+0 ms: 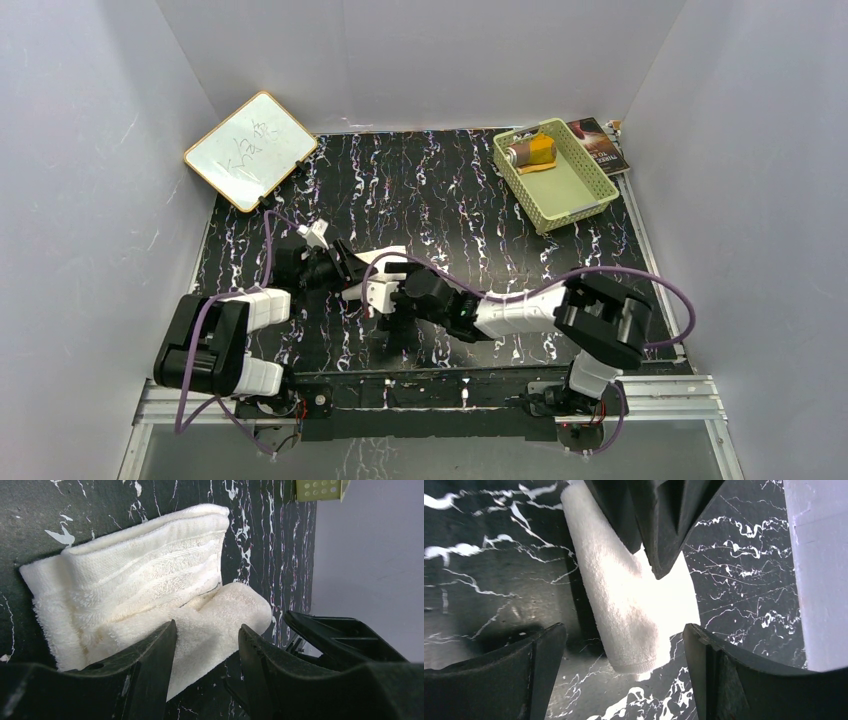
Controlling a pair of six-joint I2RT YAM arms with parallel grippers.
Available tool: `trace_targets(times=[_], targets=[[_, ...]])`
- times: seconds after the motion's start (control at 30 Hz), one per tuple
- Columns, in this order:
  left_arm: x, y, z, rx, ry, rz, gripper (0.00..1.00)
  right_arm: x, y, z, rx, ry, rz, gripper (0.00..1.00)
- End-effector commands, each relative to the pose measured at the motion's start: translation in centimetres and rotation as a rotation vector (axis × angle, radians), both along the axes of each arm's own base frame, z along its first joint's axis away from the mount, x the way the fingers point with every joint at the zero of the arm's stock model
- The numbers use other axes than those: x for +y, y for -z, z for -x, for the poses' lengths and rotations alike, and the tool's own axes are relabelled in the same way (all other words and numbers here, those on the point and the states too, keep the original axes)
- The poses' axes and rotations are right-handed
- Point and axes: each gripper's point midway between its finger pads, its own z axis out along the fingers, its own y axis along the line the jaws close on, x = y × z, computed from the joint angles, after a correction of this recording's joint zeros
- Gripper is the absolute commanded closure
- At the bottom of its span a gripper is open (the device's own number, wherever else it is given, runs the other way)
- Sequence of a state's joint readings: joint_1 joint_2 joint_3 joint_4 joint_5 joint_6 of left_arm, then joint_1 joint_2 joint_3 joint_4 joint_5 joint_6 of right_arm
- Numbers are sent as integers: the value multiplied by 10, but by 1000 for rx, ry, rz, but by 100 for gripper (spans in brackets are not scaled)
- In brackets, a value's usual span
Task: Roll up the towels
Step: Roll the towel at the center of the board.
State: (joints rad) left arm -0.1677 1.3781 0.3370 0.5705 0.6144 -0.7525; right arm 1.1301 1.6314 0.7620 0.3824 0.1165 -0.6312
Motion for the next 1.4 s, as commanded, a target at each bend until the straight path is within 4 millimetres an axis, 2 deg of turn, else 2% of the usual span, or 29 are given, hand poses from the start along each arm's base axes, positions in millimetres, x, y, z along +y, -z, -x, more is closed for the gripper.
trace_targets(times=[0.0, 0.23, 0.4, 0.63, 0.7, 0.8, 0.87, 0.93, 1.0, 1.17, 1.23, 1.37], targets=[[8, 31, 17, 113, 0, -65, 51, 19, -25, -26, -175, 27, -28, 15], [6, 31, 16, 114, 15, -62, 51, 35, -9, -34, -197, 3, 12, 17], [5, 31, 15, 116, 22, -66, 51, 40, 10, -41, -199, -2, 100, 37], [8, 29, 12, 126, 11, -81, 51, 34, 33, -45, -159, 36, 156, 52], [8, 16, 6, 95, -11, -59, 51, 33, 40, -45, -119, 48, 174, 57], [13, -22, -8, 14, -63, -47, 45, 30, 51, -41, -30, 64, 208, 66], [19, -49, -18, -42, -89, -73, 41, 28, 49, -35, 40, 66, 196, 69], [28, -76, -29, -97, -111, -106, 38, 26, 38, -30, 96, 86, 141, 69], [36, -86, -33, -114, -118, -138, 35, 22, 26, -26, 145, 117, 89, 67], [48, -81, -36, -74, -114, -127, 35, 4, 20, -19, 352, 250, 77, 64], [46, -78, -33, -65, -102, -109, 35, -5, 23, -18, 453, 318, 80, 64], [37, -72, -23, -46, -50, -64, 35, -12, 23, -14, 673, 405, 16, 61]])
